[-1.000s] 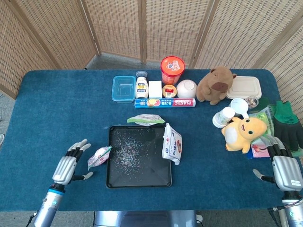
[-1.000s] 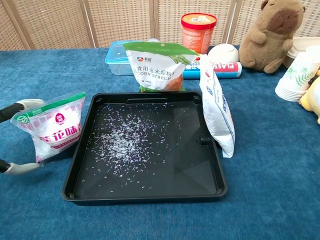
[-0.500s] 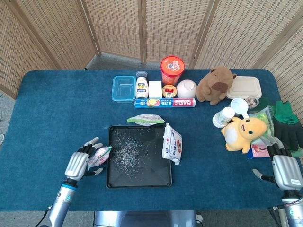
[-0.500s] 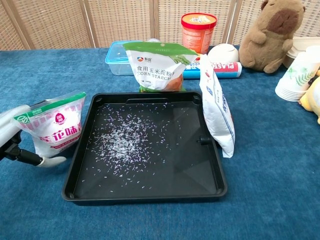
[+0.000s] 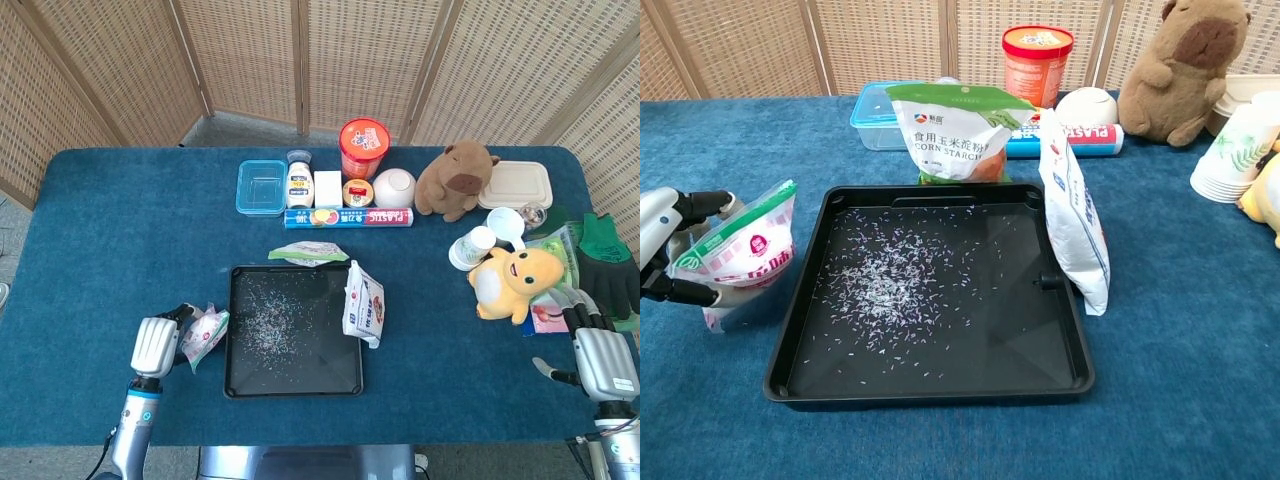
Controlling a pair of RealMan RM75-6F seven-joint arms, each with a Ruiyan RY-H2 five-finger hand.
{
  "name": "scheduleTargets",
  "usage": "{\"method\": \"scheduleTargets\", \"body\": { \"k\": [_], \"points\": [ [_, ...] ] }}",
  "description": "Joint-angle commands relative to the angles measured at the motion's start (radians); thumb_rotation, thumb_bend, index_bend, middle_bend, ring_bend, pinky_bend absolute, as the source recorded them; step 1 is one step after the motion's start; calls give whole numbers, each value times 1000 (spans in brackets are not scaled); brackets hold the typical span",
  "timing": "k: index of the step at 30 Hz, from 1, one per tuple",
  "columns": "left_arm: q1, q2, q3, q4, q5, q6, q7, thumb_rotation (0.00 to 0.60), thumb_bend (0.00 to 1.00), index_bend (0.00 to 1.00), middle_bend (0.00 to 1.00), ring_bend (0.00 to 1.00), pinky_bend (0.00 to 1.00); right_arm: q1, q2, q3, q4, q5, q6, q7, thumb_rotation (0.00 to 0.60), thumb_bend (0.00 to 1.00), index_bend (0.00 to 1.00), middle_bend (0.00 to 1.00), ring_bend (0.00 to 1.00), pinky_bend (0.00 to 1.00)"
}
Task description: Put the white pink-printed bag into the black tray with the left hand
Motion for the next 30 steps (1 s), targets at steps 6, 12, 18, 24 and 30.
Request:
{"method": "scheduleTargets", "body": {
  "k": [6,12,18,24,30],
  "points": [
    [-107,194,50,-44,137,-44,-52,600,262,737,650,662,695,-1,2,1,-2,2,1,2,600,0,5,0,0,73],
    [-209,394,69,-162,241,-113,63,600,253,737,650,662,678,-1,3,1,-6,1,3,1,600,0,5,0,0,73],
    [-344,582,67,-283,383,-247,383,600,253,738,650,662,669,1,-1,0,-9,2,0,-12,600,0,5,0,0,73],
    [-433,624,56,-308,448,-353,545,600,299,753,650,662,667,0,0,0,-9,4,0,-14,600,0,5,0,0,74],
    [-491,615,27,-322,446,-428,641,600,329,754,650,662,667,1,2,-1,-9,0,1,-8,600,0,5,0,0,73]
  ]
}}
